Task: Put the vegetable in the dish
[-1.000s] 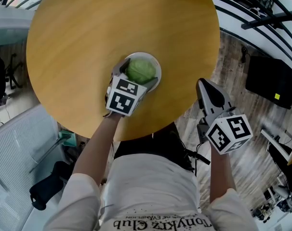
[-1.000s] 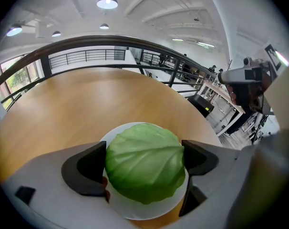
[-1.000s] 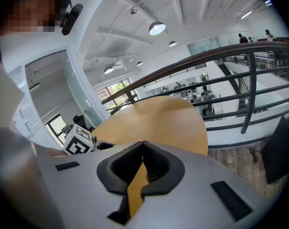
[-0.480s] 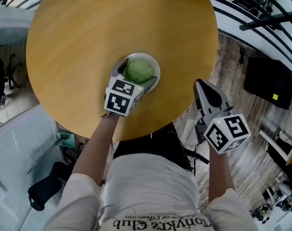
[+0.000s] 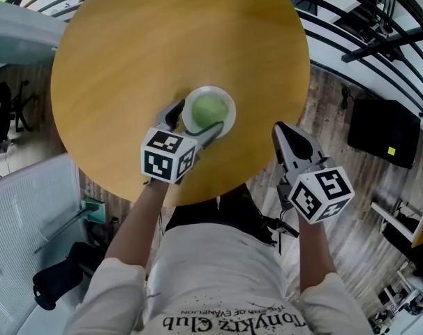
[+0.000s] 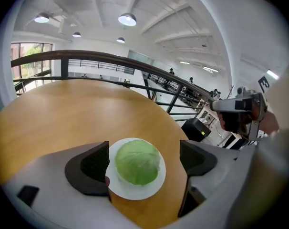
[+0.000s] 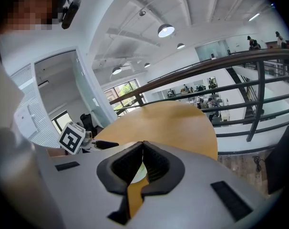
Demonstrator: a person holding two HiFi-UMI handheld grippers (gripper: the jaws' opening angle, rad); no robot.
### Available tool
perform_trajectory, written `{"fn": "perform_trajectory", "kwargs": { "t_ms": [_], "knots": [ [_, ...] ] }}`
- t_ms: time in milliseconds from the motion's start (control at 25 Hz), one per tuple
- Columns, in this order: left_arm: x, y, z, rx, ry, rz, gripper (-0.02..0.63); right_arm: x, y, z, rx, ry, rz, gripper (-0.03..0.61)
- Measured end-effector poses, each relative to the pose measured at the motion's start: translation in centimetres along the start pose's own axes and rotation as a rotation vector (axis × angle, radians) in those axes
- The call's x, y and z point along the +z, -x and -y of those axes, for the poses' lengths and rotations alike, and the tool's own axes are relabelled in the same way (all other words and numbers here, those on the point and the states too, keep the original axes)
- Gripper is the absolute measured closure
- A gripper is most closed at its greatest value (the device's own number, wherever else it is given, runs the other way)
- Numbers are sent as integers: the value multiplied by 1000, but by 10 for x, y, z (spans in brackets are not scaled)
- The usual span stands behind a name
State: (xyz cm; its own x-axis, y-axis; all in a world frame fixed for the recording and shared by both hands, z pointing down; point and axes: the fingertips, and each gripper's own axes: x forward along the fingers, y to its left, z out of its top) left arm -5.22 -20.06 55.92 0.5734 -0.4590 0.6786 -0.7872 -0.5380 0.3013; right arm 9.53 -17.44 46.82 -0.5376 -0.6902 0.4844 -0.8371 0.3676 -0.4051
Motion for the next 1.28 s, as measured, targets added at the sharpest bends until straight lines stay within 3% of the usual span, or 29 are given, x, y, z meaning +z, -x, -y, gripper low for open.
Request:
{"fn": "perform_trajectory", "kwargs": {
  "t_ms": [40,160,320,440,800,1280],
  "knots": [
    [1,9,3,2,0,9,138,2,2,-6,7,8,3,554],
    [10,35,10,20,7,59,294,8,10,-19,13,27,13,554],
    [20,73,19,31,49,130,446,11,24,-35,-4,60,27,554],
    [22,102,27,70,33,167,551,17,34,-50,-9,96,35,554],
    [21,154,58,89,26,206,579,39,70,-68,-63,157,93,554],
    [28,181,55,153,19,262,580,56,79,-84,-41,181,115,555]
  ]
}}
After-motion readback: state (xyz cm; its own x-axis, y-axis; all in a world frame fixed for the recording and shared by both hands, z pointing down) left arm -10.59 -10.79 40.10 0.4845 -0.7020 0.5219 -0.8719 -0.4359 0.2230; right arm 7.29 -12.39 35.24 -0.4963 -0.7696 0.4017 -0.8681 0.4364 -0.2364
